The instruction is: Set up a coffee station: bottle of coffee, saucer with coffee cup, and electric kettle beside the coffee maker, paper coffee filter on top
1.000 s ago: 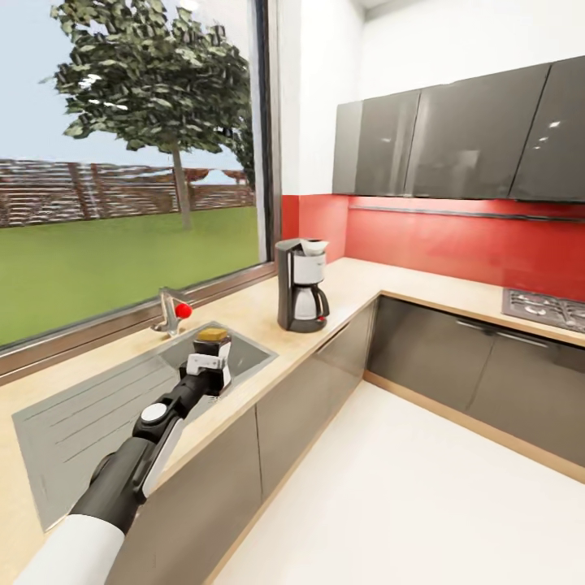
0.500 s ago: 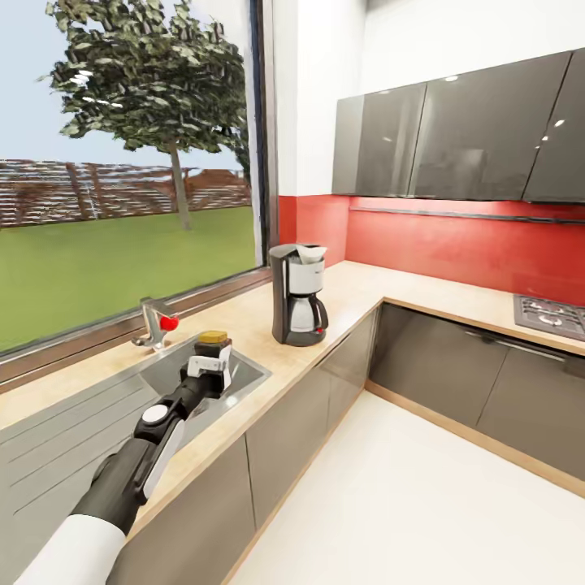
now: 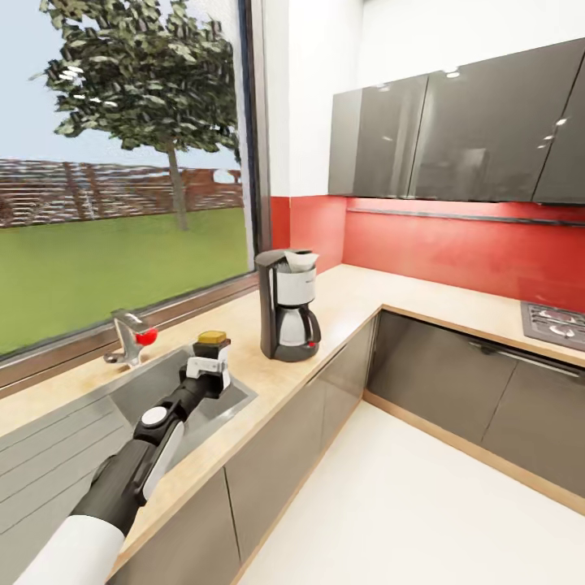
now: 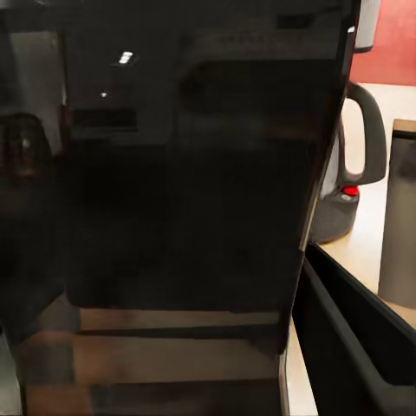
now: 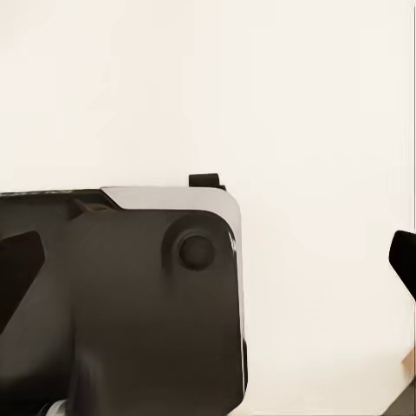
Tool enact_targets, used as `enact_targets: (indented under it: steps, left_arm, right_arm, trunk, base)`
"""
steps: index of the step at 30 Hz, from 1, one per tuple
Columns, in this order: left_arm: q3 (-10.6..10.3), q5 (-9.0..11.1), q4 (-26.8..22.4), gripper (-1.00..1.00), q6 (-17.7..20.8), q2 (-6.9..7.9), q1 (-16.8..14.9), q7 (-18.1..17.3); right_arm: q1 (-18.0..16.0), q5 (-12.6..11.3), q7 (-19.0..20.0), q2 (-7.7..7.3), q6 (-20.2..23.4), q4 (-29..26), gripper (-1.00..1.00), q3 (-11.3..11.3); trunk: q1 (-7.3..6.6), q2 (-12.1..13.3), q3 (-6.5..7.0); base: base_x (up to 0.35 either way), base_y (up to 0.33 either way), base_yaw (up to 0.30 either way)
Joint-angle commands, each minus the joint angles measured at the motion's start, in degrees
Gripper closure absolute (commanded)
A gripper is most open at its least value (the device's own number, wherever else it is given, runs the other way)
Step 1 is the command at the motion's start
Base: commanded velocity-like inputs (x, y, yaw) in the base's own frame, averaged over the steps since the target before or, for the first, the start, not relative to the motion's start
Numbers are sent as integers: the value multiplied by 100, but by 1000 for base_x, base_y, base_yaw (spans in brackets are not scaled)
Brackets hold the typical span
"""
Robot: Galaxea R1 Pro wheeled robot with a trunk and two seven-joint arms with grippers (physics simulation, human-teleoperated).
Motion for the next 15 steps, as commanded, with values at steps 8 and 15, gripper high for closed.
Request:
enact_targets:
  steps: [8,15]
  left_arm:
    - [3,54,-5,100,37,20,-1,-5]
    - [7,45,289,100,-113,27,-8,28]
  right_arm:
    - [-7,65,-11,4,-22,12,-100,-42]
    - [-9,88,-11,8,-22,31,-100,-16]
  trunk:
    - [6,-9,-8]
    - [6,-9,-8]
  base:
    - [308,-117,0]
    - [294,-135,0]
